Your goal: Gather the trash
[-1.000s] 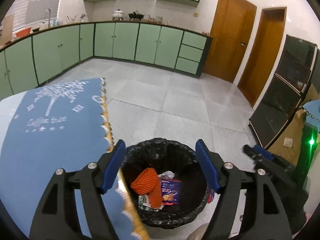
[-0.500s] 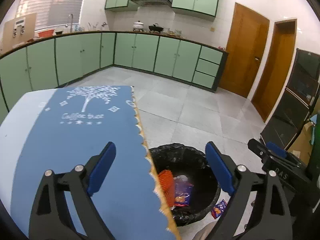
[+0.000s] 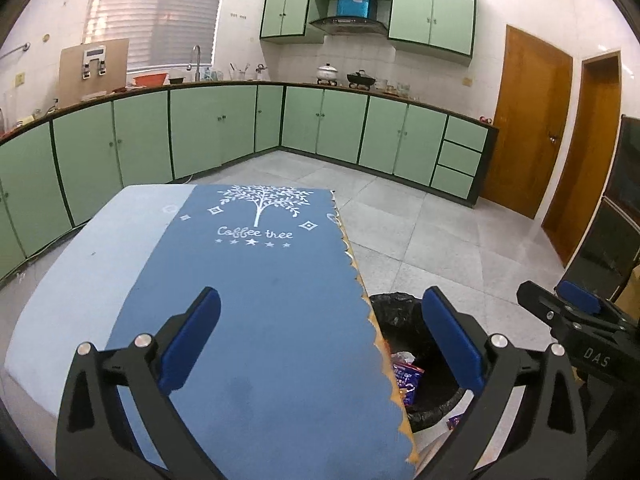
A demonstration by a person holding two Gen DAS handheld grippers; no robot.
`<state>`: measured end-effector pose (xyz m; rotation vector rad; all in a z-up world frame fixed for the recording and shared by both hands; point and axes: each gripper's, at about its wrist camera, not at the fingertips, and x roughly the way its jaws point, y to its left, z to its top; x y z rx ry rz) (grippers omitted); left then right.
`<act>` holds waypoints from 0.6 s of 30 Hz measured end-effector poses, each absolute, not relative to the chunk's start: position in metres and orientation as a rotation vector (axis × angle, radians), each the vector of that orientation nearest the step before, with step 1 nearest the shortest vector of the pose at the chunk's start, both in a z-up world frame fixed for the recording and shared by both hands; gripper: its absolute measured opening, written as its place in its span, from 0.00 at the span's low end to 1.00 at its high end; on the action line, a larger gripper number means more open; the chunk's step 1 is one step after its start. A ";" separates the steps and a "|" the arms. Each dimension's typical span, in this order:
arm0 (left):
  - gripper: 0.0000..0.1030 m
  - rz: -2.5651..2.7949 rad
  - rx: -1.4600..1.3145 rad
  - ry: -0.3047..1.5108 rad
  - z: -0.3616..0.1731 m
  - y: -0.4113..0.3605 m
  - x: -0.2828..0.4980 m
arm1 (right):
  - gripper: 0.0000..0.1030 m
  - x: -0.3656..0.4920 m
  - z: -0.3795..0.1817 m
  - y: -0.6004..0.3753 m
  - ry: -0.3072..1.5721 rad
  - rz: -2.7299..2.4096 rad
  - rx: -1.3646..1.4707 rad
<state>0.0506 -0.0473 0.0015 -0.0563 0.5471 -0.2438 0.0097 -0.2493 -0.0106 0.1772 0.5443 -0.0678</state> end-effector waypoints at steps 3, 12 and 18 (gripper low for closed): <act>0.95 -0.239 -0.055 0.524 0.007 -0.041 0.042 | 0.94 0.002 -0.005 -0.241 0.538 -0.051 0.166; 0.95 -0.241 -0.054 0.481 0.016 -0.031 0.015 | 0.94 -0.016 0.013 -0.223 0.504 -0.017 0.137; 0.95 -0.225 -0.057 0.449 0.022 -0.026 0.003 | 0.94 -0.026 0.015 -0.216 0.495 0.001 0.123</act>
